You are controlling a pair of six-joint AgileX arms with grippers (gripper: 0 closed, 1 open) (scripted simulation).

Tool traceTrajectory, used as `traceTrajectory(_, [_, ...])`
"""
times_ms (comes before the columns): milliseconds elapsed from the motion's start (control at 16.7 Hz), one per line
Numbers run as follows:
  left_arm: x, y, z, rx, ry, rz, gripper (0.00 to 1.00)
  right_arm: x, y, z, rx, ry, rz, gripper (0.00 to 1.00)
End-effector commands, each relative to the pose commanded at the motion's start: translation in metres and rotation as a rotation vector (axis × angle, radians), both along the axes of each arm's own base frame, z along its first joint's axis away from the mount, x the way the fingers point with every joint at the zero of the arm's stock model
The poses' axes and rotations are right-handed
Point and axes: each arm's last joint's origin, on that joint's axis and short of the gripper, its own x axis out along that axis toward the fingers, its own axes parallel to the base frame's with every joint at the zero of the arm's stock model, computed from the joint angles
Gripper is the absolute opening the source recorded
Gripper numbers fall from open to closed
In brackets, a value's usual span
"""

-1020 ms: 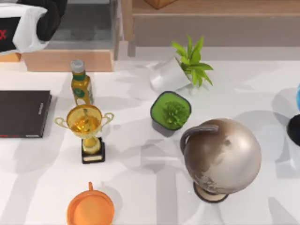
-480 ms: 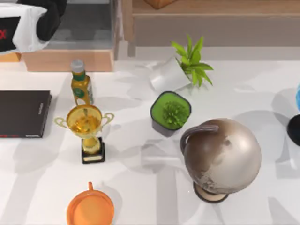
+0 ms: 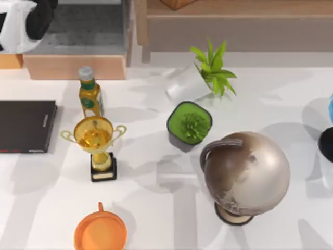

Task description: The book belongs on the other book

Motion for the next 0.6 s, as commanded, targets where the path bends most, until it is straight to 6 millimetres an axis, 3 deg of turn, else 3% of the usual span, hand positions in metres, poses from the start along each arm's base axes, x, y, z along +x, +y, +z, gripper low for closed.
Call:
traceTrajectory(120, [-0.004, -0.001, 0.016, -0.034, -0.04, 0.006, 0.0, 0.0, 0.0, 0.0, 0.0, 0.0, 0.0, 1.0])
traceTrajectory(240, [-0.006, -0.016, 0.02, -0.031, -0.035, -0.033, 0.0, 0.0, 0.0, 0.0, 0.0, 0.0, 0.0, 1.0])
traceTrajectory(360, [-0.007, -0.026, 0.01, 0.005, 0.003, -0.063, 0.0, 0.0, 0.0, 0.0, 0.0, 0.0, 0.0, 1.0])
traceTrajectory(600, [-0.006, -0.021, -0.011, 0.053, 0.064, -0.06, 0.0, 0.0, 0.0, 0.0, 0.0, 0.0, 0.0, 1.0])
